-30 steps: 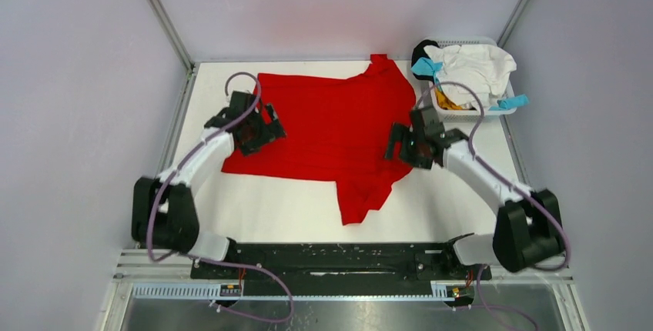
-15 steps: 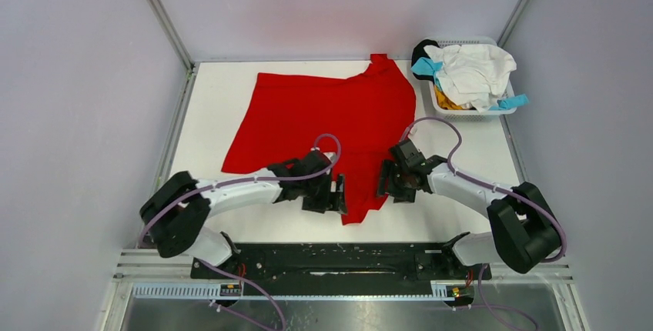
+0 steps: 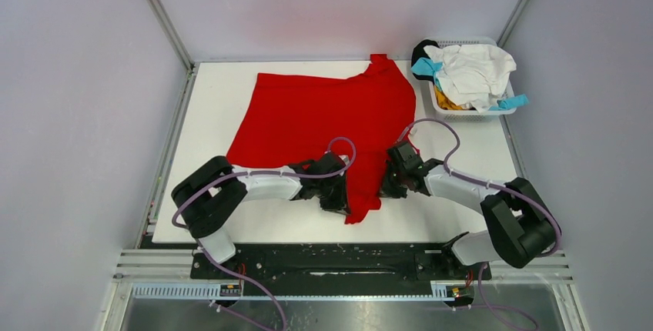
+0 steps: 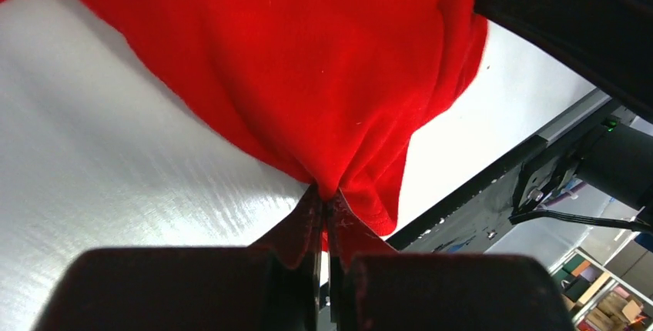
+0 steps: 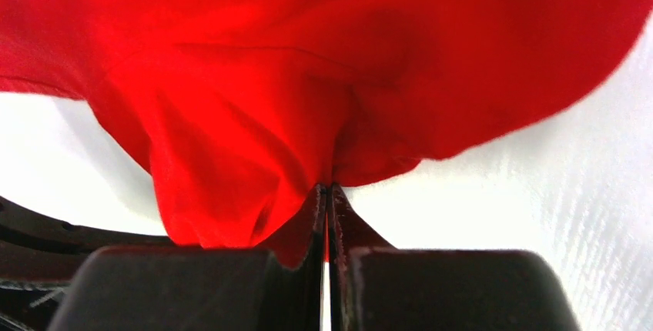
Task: Fold and stack the t-shirts
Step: Flatten out the tshirt
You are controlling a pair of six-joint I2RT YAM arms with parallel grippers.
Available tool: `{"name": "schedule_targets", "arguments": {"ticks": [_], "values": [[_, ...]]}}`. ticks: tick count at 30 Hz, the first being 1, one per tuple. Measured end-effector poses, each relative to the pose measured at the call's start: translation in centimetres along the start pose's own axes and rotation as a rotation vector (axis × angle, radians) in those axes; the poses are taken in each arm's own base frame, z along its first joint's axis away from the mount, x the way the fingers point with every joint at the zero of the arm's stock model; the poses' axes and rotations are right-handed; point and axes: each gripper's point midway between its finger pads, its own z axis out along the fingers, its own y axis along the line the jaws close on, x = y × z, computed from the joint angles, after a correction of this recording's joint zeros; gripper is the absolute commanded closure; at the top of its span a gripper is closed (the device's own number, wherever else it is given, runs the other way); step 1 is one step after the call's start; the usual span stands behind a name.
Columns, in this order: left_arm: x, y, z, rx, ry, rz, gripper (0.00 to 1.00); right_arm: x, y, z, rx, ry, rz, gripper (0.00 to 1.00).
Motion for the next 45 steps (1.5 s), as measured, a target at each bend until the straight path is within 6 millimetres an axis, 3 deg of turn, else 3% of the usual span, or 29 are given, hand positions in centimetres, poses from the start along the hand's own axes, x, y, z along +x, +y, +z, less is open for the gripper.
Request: {"name": "schedule_targets", "arguments": {"ticks": [5,10,14,16,17,18,19,21,24,29,34,41,45], "values": [[0.1,0.2,-1.4,-0.025,-0.012,0.017,1.00,1.0,-1.0,-2.2,0.036,0.037,-0.060,1.00],[0.4,-0.9,-4.9,0.003,-0.027,0.073,1.00,1.3,-0.9,-7.5,0.069,0.098,-0.139,1.00],[1.2,-1.3,-6.3,0.022,0.000,0.096,1.00,1.7,-1.1,-11.5,0.106,0.148,-0.195,1.00],[1.6,-1.4,-6.3,0.028,0.016,0.098,0.89,2.4,-1.5,-12.7,0.118,0.181,-0.213,0.98],[1.9,-1.5,-6.3,0.032,0.028,0.099,0.79,2.9,-2.0,-13.1,0.131,0.205,-0.219,0.84],[2.1,-1.5,-6.3,0.035,0.036,0.103,0.67,3.3,-2.4,-13.2,0.147,0.226,-0.221,0.60],[2.2,-1.5,-6.2,0.034,0.044,0.105,0.48,3.4,-3.0,-13.2,0.177,0.238,-0.226,0.41],[2.8,-0.6,-5.8,0.008,0.073,0.092,0.35,3.5,-4.4,-13.1,0.259,0.253,-0.226,0.19],[3.8,0.7,-5.4,-0.031,0.112,0.078,0.03,2.9,-6.3,-12.8,0.377,0.245,-0.241,0.02],[3.4,1.2,-7.1,-0.060,0.072,0.085,0.01,1.3,-6.8,-12.8,0.414,0.161,-0.263,0.01],[-1.7,1.8,-9.6,-0.077,-0.098,0.038,0.01,-1.5,-4.4,-11.9,0.319,0.012,-0.261,0.01],[-12.5,8.3,-12.0,-0.245,-0.339,-0.176,0.01,-5.3,0.2,-8.2,0.199,-0.063,-0.240,0.01],[-18.8,12.1,-13.4,-0.312,-0.457,-0.284,0.01,-6.9,1.9,-7.3,0.133,-0.115,-0.238,0.01]]}}
